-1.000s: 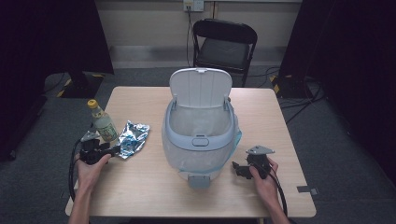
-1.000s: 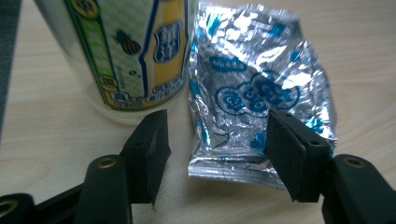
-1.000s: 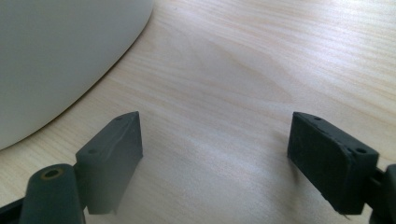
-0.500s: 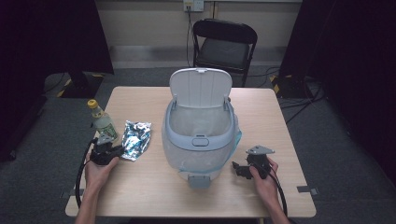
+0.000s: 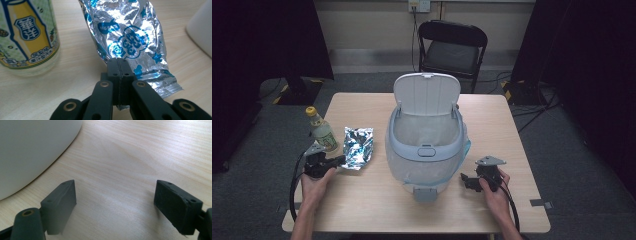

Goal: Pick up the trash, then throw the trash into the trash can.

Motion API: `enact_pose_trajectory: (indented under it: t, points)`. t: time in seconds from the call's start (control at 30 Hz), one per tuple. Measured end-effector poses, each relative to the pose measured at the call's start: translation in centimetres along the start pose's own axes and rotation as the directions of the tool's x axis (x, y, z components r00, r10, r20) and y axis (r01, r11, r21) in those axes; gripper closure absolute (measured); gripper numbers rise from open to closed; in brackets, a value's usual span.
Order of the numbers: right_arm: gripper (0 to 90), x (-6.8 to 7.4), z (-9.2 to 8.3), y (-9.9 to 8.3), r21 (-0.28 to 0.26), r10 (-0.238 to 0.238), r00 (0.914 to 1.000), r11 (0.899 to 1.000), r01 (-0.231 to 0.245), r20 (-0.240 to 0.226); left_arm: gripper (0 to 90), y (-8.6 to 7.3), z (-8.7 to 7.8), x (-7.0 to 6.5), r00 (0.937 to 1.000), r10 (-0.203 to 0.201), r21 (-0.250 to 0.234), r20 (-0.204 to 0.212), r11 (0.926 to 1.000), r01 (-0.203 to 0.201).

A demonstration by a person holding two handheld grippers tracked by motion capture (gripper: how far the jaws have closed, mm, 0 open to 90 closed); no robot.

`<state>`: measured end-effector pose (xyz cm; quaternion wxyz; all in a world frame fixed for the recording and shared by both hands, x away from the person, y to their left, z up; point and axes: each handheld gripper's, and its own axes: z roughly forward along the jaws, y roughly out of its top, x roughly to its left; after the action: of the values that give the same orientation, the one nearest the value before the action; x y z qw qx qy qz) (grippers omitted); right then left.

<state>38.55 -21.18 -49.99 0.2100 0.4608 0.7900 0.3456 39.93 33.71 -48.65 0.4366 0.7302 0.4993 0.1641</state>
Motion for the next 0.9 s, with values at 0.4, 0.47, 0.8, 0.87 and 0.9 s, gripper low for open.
enact_pose_trajectory:
  t: [0.4, 0.47, 0.8, 0.87, 0.9]
  points:
    - [16.9, 0.0, 0.0, 0.0, 0.0, 0.0, 1.0, 1.0, 0.0, 0.0, 90.0, 1.2, -1.1, -1.4, 0.9992, 0.016, -0.088, 0.037, 0.996, -0.012]
    - [17.0, 0.0, 0.0, 0.0, 0.0, 0.0, 1.0, 1.0, 0.0, 0.0, 90.0, 1.6, -1.3, -1.5, 0.9989, 0.017, -0.106, 0.043, 0.9942, -0.013]
    - [16.9, 0.0, 0.0, 0.0, 0.0, 0.0, 1.0, 1.0, 0.0, 0.0, 90.0, 2.3, -2.6, -2.3, 0.9978, 0.012, -0.174, 0.065, 0.9848, 0.0]
    - [17.0, 0.0, 0.0, 0.0, 0.0, 0.0, 1.0, 1.0, 0.0, 0.0, 90.0, 2.6, -3.2, -2.3, 0.9977, 0.003, -0.204, 0.067, 0.979, 0.011]
    - [16.9, 0.0, 0.0, 0.0, 0.0, 0.0, 1.0, 1.0, 0.0, 0.0, 90.0, 2.7, -3.5, -2.3, 0.9977, 0.006, -0.215, 0.068, 0.9767, 0.008]
